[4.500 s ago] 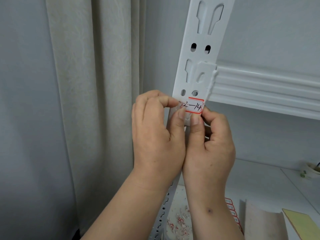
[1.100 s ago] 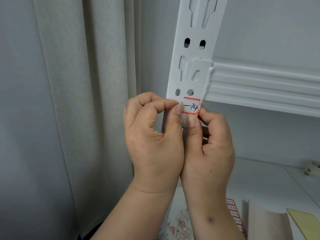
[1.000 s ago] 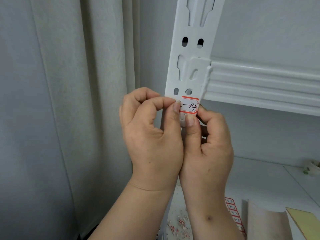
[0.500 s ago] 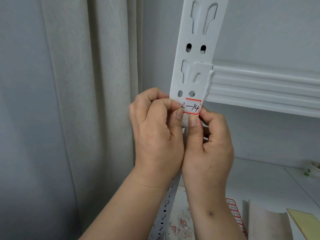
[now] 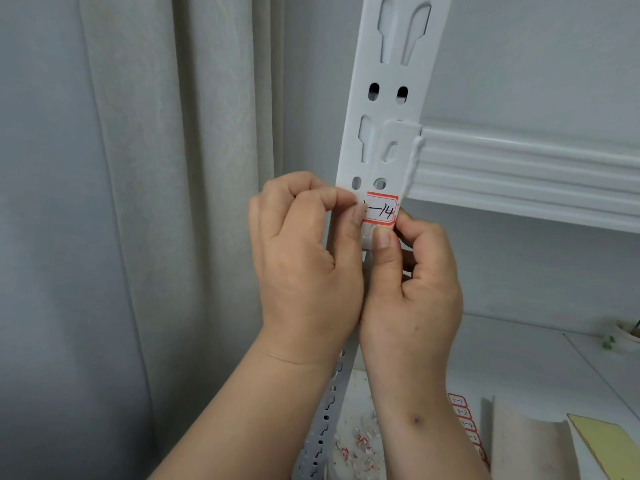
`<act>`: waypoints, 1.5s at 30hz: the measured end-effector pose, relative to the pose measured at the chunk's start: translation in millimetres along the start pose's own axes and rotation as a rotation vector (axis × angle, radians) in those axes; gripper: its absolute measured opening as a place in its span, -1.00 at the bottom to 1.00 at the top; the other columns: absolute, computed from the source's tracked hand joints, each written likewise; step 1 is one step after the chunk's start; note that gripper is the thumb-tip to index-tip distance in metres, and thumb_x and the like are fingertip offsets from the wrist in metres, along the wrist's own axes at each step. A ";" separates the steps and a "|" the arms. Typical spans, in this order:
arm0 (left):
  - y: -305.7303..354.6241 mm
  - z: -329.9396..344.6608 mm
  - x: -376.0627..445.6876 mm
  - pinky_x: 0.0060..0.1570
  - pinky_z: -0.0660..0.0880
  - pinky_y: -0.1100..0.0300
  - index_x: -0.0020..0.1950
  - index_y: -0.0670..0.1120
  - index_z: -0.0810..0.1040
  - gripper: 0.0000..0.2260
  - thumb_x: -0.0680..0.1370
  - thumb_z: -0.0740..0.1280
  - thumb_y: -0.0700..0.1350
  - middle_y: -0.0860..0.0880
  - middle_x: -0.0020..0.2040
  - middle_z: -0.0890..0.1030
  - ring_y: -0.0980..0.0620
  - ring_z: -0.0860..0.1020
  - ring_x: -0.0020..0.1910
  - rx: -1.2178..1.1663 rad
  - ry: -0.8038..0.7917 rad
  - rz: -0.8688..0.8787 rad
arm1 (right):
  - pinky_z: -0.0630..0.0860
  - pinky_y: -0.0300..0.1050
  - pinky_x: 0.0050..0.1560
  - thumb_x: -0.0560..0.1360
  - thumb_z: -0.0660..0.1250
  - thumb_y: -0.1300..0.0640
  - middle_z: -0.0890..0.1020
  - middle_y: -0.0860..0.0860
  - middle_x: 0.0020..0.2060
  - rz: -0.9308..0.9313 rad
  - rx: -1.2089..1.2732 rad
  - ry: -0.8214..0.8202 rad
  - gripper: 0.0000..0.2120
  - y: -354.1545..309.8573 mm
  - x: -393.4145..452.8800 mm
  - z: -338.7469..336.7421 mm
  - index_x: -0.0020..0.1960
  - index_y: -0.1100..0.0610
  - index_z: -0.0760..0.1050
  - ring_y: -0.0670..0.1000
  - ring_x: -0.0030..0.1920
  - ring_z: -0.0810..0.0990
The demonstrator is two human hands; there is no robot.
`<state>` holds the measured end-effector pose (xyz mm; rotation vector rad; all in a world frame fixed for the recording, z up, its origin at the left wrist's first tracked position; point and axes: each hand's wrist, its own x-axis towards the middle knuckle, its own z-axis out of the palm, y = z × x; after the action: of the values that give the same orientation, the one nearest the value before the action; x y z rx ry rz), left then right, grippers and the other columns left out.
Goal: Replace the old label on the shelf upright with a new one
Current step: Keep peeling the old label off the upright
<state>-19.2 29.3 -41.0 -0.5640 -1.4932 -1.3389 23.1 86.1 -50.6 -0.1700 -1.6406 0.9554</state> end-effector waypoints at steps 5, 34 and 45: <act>-3.2 2.5 2.3 0.04 0.34 0.34 -0.13 -0.25 0.64 -0.97 0.51 0.43 -0.31 -0.15 -0.07 0.56 -0.03 0.45 -0.05 0.087 0.032 0.136 | 0.39 -0.46 -0.17 0.56 0.23 0.03 0.61 -0.10 -0.08 -0.013 0.008 0.017 -0.82 0.9 0.1 0.5 0.09 0.04 0.54 -0.11 -0.12 0.57; -0.4 -2.6 -4.1 0.15 0.46 0.00 0.04 -0.10 0.55 -0.87 0.51 0.40 -0.19 0.05 0.08 0.40 0.02 0.41 0.14 -0.041 -0.057 -0.090 | 0.40 -0.48 -0.18 0.56 0.24 0.04 0.59 -0.14 -0.09 -0.018 0.001 0.018 -0.84 1.3 -0.7 0.7 0.09 0.02 0.53 -0.15 -0.10 0.56; -6.0 -1.0 -11.6 0.11 0.38 0.28 -0.09 -0.16 0.70 -0.94 0.47 0.49 -0.28 -0.08 0.02 0.46 -0.09 0.48 0.05 0.005 0.031 0.023 | 0.38 -0.50 -0.13 0.56 0.25 0.05 0.59 -0.14 -0.08 -0.030 0.002 0.029 -0.84 1.9 -0.4 1.1 0.09 0.05 0.54 -0.14 -0.10 0.56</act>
<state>-19.5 29.9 -54.0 -0.5531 -1.4608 -1.3197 21.6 86.5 -52.1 -0.1565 -1.6111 0.9278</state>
